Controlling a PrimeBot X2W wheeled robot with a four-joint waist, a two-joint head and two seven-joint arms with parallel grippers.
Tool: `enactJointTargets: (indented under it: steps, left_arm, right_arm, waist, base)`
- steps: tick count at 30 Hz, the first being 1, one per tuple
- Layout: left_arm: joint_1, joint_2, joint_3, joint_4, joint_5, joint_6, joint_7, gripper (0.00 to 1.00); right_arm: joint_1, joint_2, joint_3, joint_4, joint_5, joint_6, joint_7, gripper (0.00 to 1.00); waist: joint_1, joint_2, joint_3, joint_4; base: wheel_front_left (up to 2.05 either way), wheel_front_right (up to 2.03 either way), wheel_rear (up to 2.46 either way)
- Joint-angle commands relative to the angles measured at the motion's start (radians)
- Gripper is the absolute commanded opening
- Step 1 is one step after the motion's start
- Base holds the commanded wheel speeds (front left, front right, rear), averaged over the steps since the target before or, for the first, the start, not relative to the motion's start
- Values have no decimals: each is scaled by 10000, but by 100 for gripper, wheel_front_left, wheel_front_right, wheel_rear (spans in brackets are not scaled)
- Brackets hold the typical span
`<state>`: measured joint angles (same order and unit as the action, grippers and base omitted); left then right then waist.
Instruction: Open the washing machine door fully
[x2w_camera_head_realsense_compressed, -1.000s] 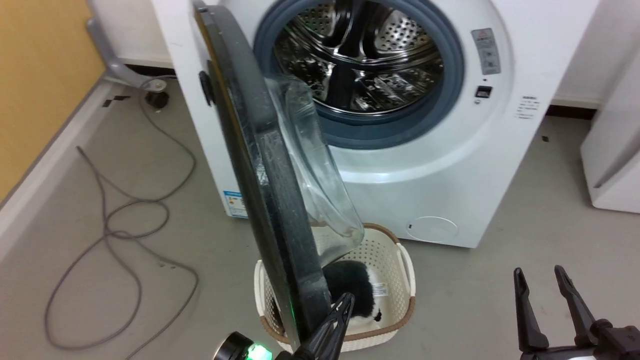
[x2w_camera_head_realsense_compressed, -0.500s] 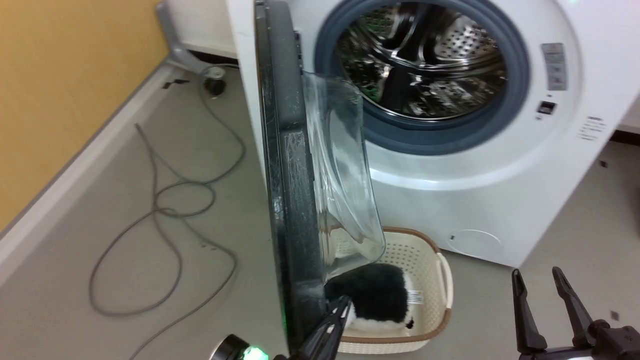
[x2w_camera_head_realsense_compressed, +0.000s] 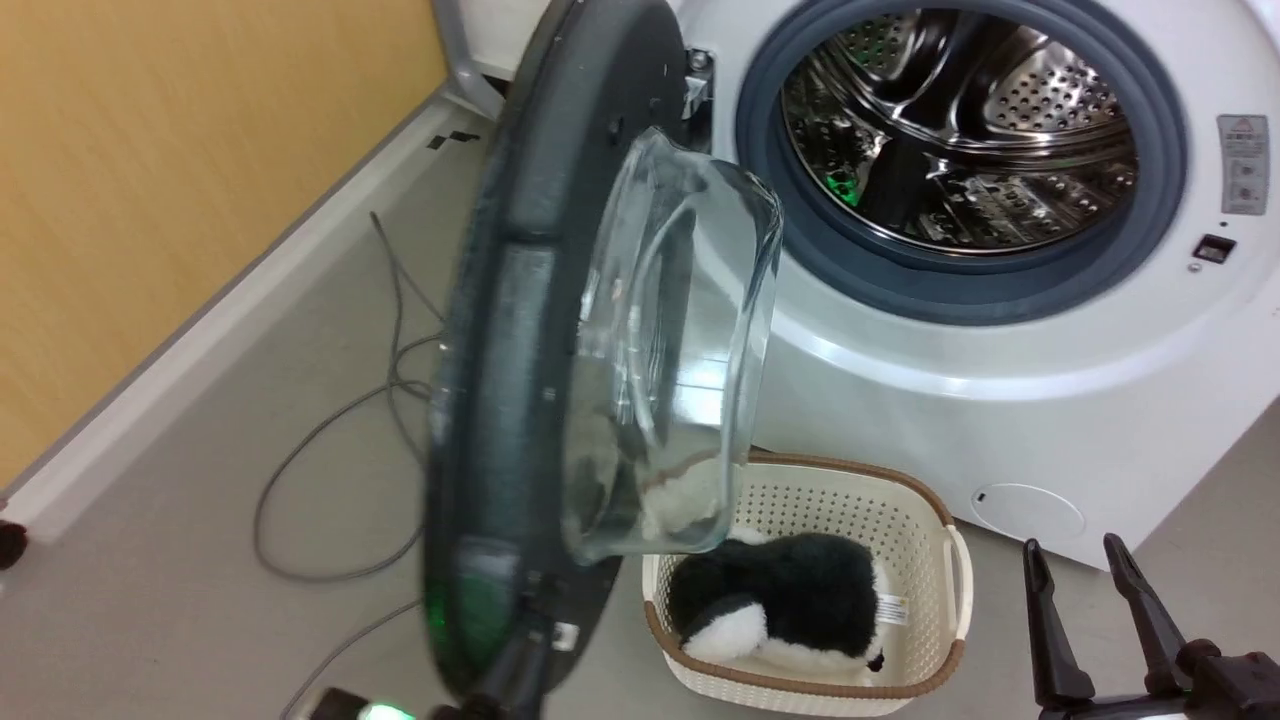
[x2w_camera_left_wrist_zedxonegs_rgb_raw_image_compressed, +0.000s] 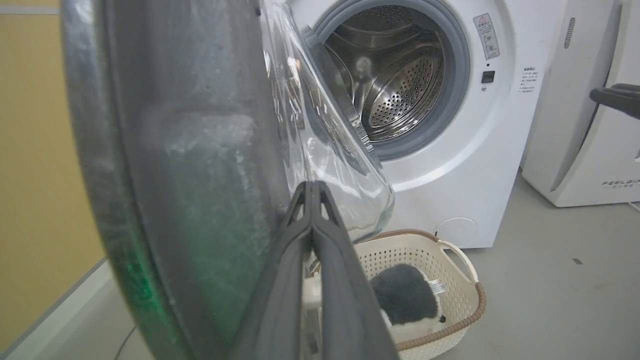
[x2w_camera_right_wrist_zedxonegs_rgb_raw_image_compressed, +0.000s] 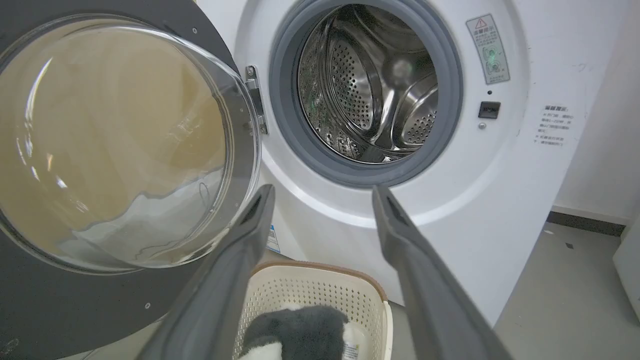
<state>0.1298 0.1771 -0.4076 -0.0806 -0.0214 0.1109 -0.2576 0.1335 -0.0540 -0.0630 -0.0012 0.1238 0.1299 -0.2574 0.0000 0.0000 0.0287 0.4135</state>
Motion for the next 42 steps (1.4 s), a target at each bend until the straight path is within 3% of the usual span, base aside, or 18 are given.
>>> enactJointTargets:
  steps: [1,9,18,26,42]
  left_arm:
    - [39,110,201,-36,-68,113,-42,0]
    - [-400,614,1756,247,-476,643,-42,0]
    - [-810,1022,3799,770,-1337,925,-42,0]
    - [-1665,1012,5104,1410,-1729,889,-42,0]
    - [-3539,969,7225,3601,-2224,252,-42,0]
  right_arm:
    - [-49,38,2,19,-17,8,-44,100]
    - [-257,38,143,37,-101,8,-44,100]
    - [-445,38,-36,-15,-236,8,-44,100]
    - [-859,38,-77,-91,-512,8,-44,100]
    - [-1444,38,-91,-122,-855,8,-44,100]
  waist:
    - [0,0,23,45]
    - [0,0,218,-108]
    - [0,0,718,-524]
    - [0,0,1353,-793]
    - [0,0,2237,-1384]
  base:
    - [0,0,0]
    - [0,0,0]
    - [0,0,0]
    - [0,0,0]
    - [0,0,0]
